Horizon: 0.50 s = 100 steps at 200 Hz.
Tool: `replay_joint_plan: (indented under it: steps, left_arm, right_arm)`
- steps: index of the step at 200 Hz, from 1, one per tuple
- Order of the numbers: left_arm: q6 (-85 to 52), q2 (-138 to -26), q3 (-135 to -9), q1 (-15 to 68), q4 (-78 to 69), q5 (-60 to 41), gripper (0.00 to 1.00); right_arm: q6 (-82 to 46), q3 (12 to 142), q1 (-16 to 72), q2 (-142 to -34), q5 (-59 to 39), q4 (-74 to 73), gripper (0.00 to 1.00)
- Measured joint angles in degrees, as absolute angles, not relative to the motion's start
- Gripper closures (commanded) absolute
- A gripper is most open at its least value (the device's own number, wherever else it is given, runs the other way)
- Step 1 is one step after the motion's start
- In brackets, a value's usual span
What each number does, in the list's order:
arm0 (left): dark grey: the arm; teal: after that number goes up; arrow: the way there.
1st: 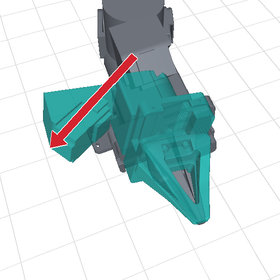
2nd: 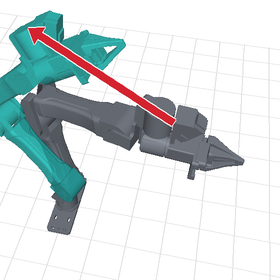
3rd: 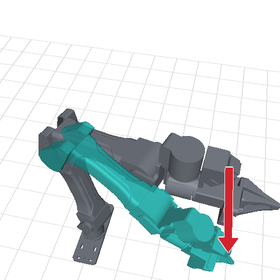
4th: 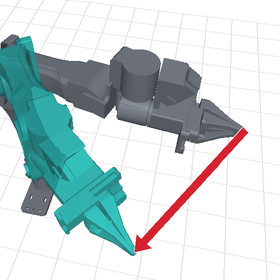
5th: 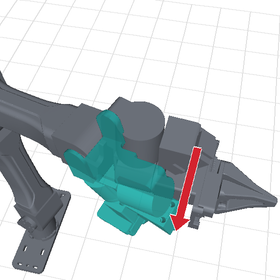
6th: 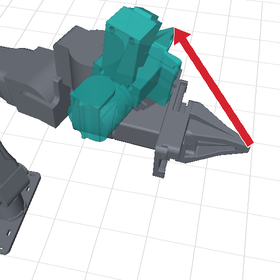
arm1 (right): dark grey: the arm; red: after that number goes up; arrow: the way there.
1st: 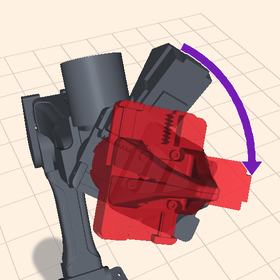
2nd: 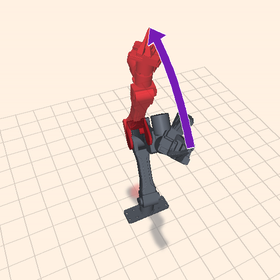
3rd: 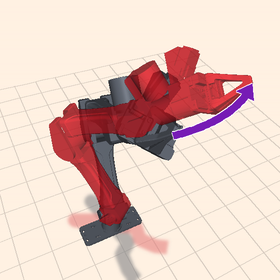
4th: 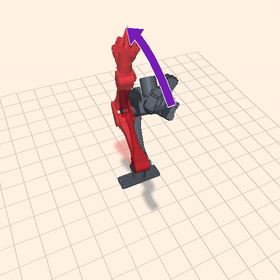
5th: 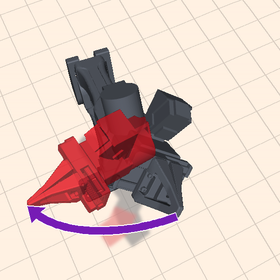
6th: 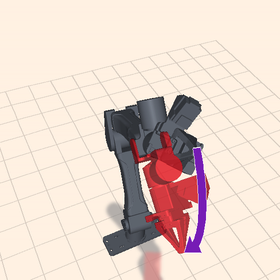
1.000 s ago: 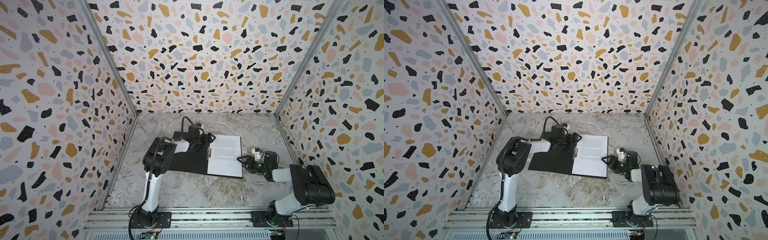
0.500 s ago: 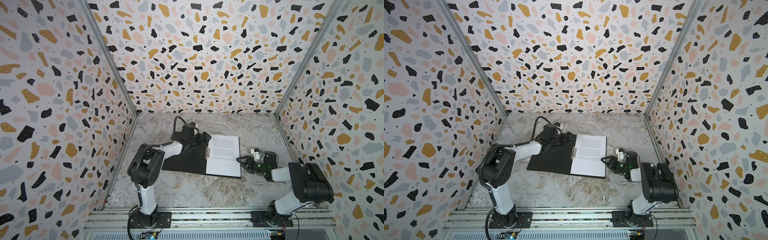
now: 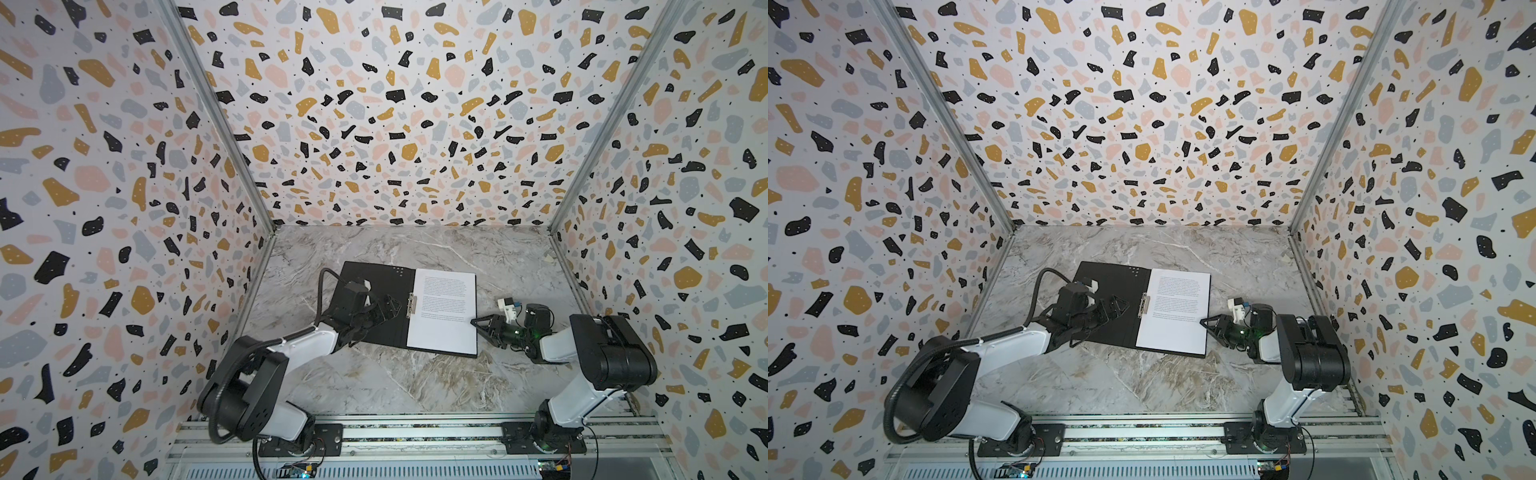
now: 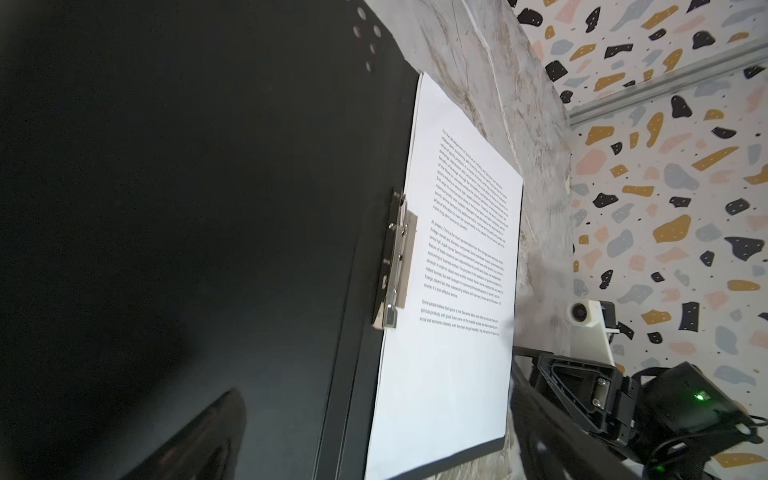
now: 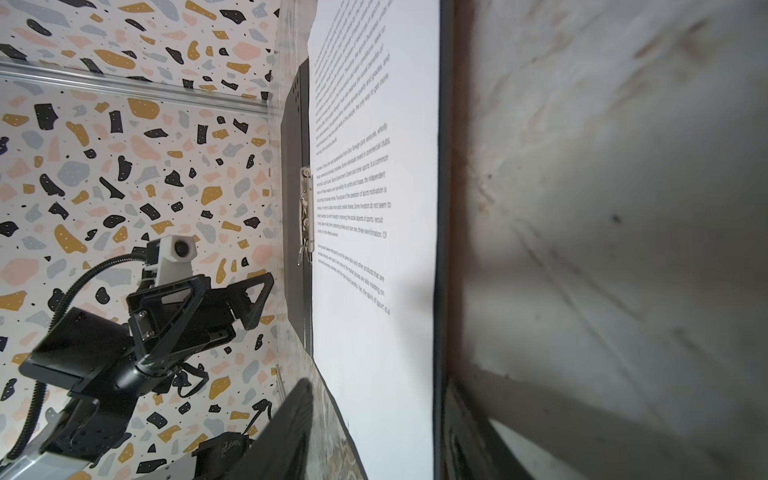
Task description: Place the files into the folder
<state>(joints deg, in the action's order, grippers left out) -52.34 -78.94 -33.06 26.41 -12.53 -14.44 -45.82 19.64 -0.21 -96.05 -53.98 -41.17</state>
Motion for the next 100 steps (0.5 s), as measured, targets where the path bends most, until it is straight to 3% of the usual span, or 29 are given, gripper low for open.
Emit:
replay_joint_plan:
  steps: [34, 100]
  left_arm:
    - [-58.06, -65.14, -24.08, 26.41, -12.60, -10.00, 0.00]
    - [-70.02, -49.01, -6.48, 26.41, -12.56, -4.64, 0.00]
  right_arm:
    - [-43.53, 20.27, -0.19, -96.05, -52.53, -38.00, 0.65]
    - [-40.62, 21.52, -0.21, -96.38, -52.12, -34.41, 0.74]
